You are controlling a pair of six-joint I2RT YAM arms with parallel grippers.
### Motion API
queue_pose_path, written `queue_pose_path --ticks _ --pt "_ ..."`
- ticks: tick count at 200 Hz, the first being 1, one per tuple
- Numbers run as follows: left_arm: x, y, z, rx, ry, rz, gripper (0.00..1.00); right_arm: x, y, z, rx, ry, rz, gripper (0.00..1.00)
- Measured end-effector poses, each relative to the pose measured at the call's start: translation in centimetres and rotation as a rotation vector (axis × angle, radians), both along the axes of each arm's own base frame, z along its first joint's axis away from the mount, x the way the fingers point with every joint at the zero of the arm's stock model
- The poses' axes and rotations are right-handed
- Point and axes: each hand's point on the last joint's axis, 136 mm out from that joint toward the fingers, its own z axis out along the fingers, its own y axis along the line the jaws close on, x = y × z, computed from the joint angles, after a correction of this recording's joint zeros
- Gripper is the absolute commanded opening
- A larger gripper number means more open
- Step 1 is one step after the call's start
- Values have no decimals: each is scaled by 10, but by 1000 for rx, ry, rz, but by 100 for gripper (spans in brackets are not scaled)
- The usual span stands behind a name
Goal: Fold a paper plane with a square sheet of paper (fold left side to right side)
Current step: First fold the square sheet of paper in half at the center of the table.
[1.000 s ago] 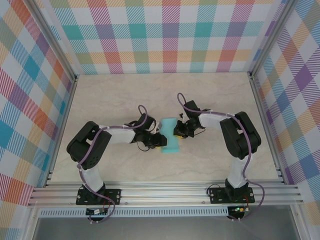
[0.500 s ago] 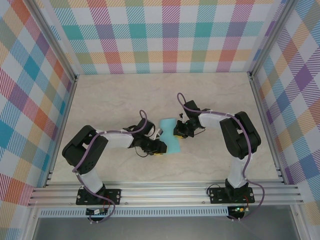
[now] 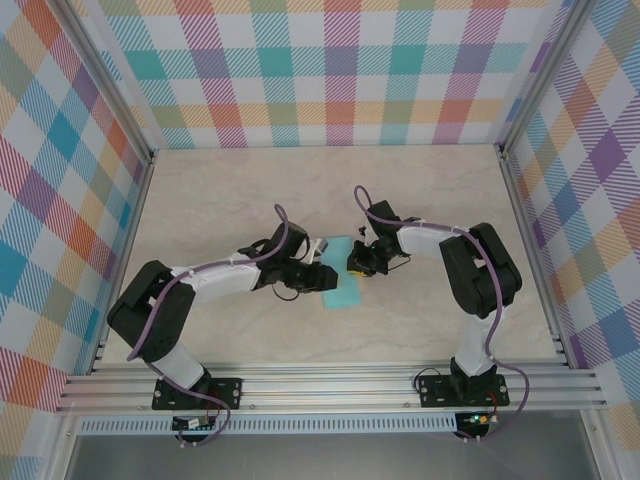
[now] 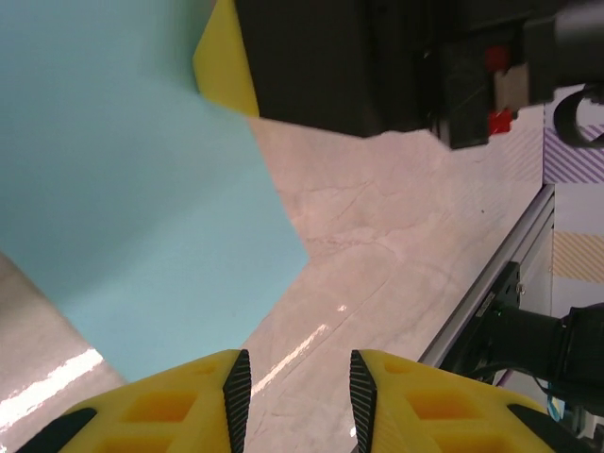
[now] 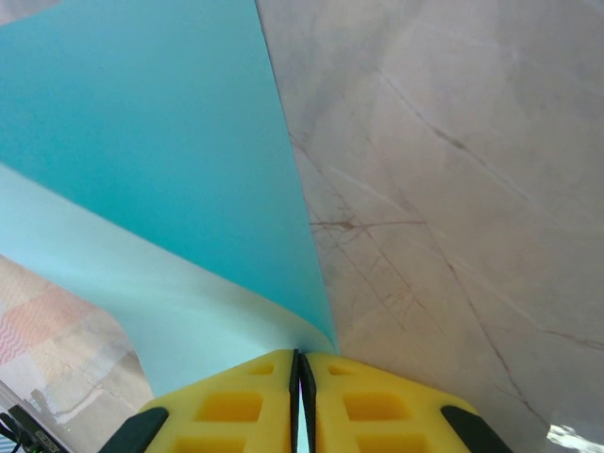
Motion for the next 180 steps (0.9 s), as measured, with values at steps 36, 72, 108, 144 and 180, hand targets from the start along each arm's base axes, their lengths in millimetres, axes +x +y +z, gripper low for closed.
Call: queue_pose_path --ticks 36,72,108,144,180 --pt "9 -4 -27 46 35 9 33 0 0 0 0 0 0 12" --pt "2 0 -49 80 91 12 33 0 0 0 0 0 0 12" --pt "-2 1 -57 87 114 2 32 0 0 0 0 0 0 12" --pt "-8 0 -58 96 105 -32 32 0 0 0 0 0 0 12" --pt "-21 -5 -60 105 90 -99 32 0 0 0 0 0 0 12"
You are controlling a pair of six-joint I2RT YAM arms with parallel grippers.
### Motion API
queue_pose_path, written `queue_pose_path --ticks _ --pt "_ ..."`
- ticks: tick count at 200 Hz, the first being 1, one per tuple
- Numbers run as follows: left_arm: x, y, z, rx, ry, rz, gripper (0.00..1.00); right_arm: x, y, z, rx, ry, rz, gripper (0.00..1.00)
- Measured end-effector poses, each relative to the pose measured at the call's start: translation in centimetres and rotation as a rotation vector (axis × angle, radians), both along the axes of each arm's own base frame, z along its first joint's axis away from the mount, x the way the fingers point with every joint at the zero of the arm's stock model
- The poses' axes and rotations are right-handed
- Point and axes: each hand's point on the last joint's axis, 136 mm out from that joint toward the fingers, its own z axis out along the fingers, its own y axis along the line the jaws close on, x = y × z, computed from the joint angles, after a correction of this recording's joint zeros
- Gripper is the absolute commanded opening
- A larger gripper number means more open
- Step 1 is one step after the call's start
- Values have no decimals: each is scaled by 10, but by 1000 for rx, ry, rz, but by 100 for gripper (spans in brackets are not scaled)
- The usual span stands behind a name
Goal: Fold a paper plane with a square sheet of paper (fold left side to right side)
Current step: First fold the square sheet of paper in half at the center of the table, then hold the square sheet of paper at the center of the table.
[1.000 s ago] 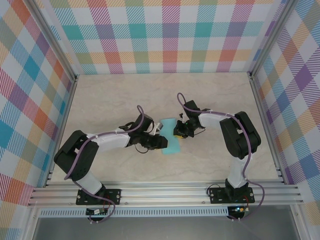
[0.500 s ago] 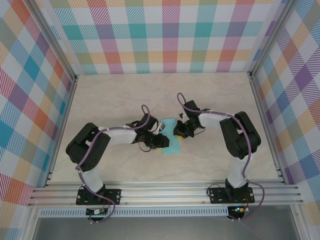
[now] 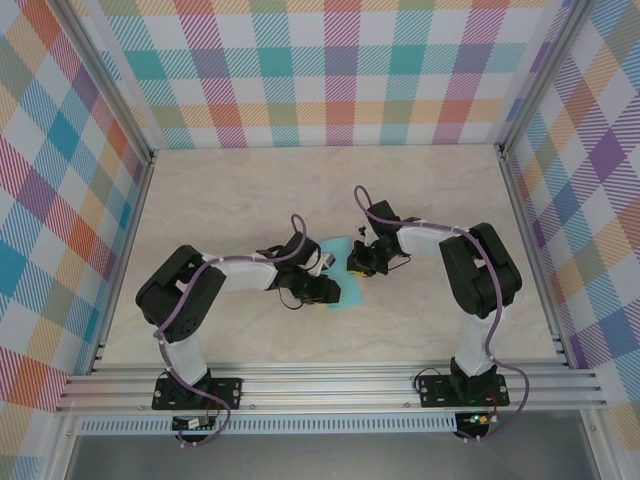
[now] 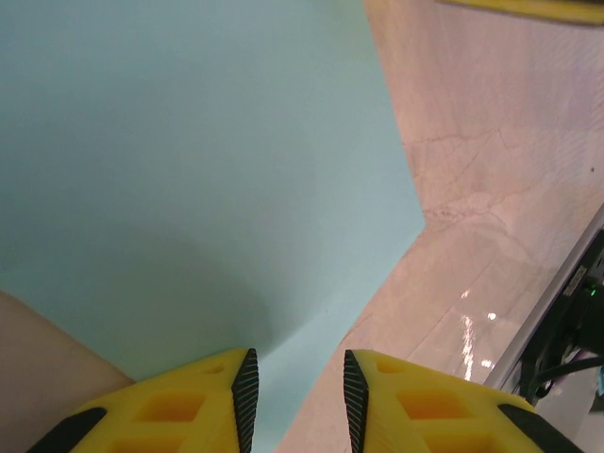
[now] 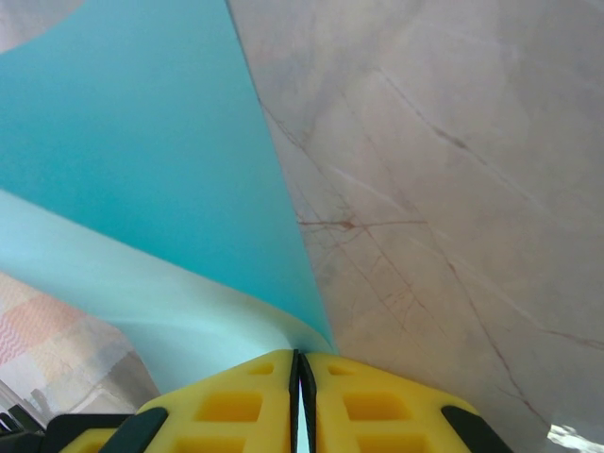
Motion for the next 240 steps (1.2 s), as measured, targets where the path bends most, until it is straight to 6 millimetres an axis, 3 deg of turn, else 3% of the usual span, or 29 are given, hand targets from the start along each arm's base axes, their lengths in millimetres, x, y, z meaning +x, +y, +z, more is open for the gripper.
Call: queue_pose_path --ticks 49,99,128,154,182,210,240 --pt "-13 -6 -1 -9 -18 -49 32 0 0 0 2 2 1 12" --pt "-37 6 1 -7 13 -59 33 -1 0 0 2 3 1 12" --pt "-42 7 16 -18 1 -65 34 0 0 0 2 3 1 12" --pt "-27 4 41 -48 -55 -43 34 0 0 0 3 2 1 12" --pt "5 6 55 -71 -106 34 35 0 0 0 2 3 1 12" --pt "37 8 47 -70 -110 120 35 -1 0 0 2 2 2 12" --pt "53 -1 30 -56 -85 137 35 -1 1 0 5 3 5 12"
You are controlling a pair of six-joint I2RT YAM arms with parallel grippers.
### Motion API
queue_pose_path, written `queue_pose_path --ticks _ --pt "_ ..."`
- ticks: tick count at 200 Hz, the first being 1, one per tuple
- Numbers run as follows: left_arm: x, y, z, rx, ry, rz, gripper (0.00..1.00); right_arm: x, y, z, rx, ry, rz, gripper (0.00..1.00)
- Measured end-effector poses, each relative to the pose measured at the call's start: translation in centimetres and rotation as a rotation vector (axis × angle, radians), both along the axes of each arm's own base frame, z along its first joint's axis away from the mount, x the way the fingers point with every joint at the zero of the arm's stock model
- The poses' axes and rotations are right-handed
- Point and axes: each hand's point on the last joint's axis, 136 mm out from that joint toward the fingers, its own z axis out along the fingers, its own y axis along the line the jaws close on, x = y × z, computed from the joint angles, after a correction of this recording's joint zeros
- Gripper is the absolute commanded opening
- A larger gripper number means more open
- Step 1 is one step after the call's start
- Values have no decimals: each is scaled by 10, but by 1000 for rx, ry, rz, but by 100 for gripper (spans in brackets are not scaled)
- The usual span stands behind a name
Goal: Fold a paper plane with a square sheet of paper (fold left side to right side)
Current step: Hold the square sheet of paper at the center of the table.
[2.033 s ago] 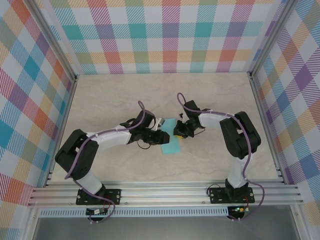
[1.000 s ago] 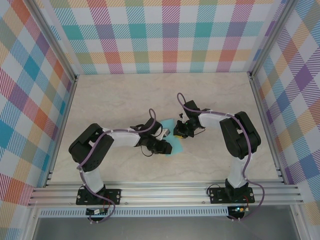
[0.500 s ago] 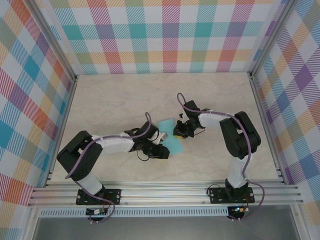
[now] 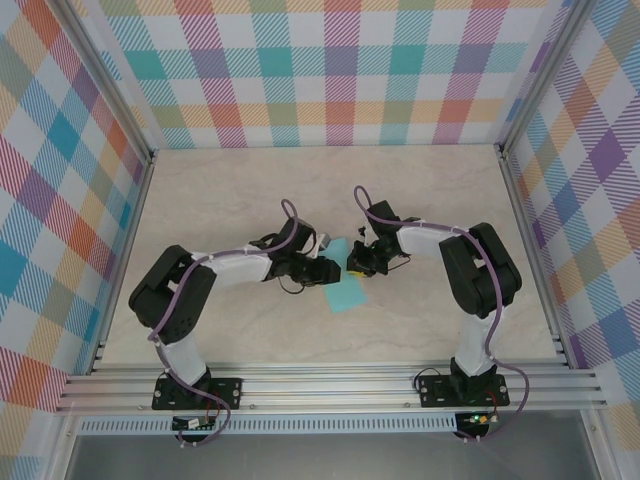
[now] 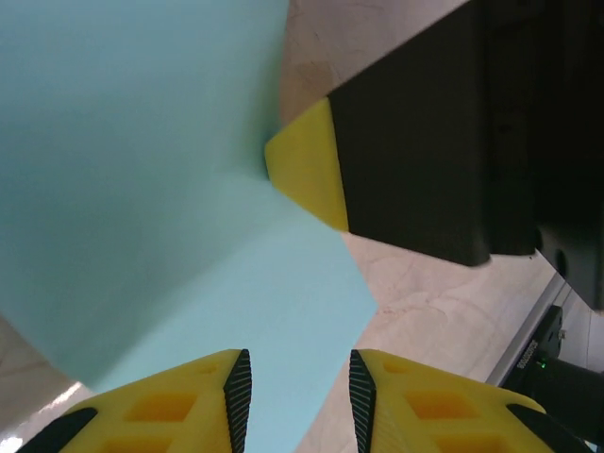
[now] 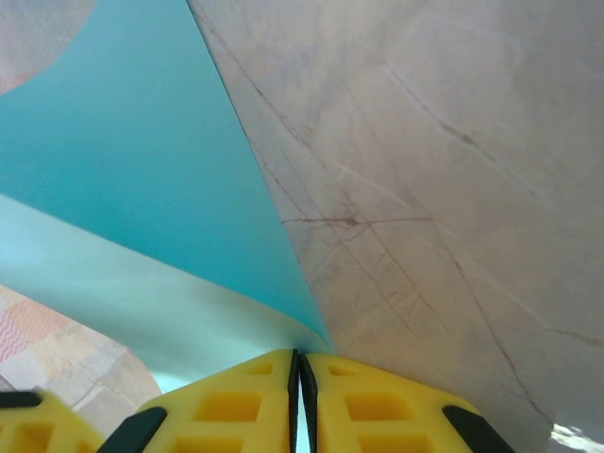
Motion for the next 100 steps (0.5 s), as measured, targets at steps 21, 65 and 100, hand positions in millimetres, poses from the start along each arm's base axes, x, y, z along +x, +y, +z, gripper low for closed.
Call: queue_pose_path --ticks 21,65,100 --pt "9 -3 -10 19 7 12 35 0 0 0 0 0 0 12" --pt "15 -2 -27 64 21 35 34 0 1 0 3 -1 3 13" --pt "15 -1 -28 72 27 35 34 0 1 1 7 -1 5 13"
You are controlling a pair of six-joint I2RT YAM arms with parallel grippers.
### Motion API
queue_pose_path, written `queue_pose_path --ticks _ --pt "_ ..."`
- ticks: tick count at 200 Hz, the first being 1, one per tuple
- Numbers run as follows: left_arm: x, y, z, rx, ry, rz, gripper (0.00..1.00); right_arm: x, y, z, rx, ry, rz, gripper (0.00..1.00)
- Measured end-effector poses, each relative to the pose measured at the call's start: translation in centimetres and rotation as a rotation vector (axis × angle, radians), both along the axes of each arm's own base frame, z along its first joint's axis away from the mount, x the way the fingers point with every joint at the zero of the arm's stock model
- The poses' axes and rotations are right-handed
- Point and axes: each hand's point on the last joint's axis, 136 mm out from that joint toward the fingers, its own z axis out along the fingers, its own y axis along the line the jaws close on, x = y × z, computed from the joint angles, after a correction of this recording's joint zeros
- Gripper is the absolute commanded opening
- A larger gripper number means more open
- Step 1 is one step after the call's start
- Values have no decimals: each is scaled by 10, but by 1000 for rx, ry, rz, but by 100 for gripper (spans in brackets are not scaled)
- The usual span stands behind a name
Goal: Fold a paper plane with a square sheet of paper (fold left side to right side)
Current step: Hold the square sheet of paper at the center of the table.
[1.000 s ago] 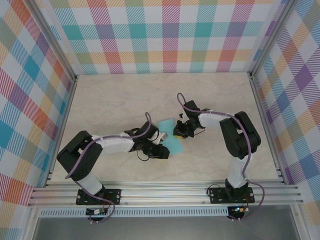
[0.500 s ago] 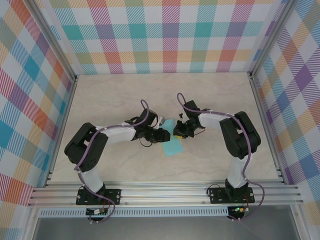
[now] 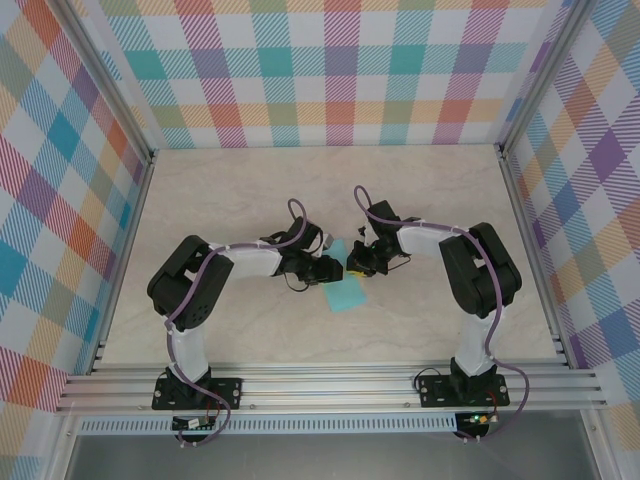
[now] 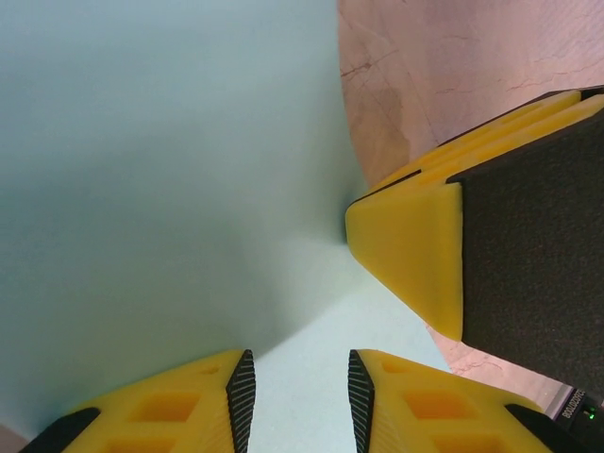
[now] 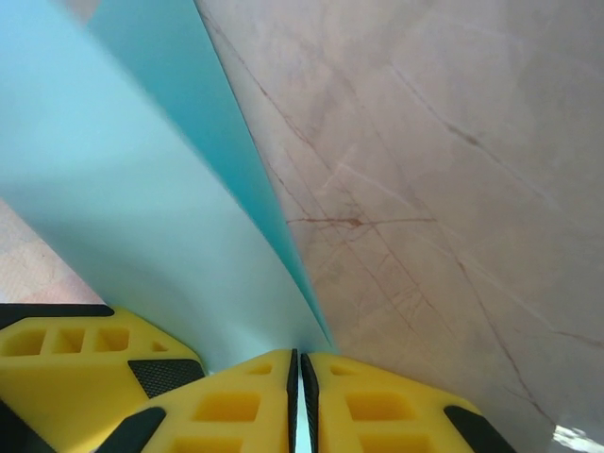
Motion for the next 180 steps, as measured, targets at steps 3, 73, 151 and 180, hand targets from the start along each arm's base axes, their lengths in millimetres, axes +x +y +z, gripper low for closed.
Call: queue_pose_path --ticks 3,73,151,180 --pt "0 0 0 0 0 0 34 0 0 0 0 0 0 13" --pt "0 0 -2 13 -7 3 33 5 -3 15 -8 -68 8 31" --pt "-1 0 -2 14 -17 5 32 -18 -5 56 73 -167 90 21" --pt "-1 0 -2 15 -20 6 32 -53 -8 37 108 -58 120 18"
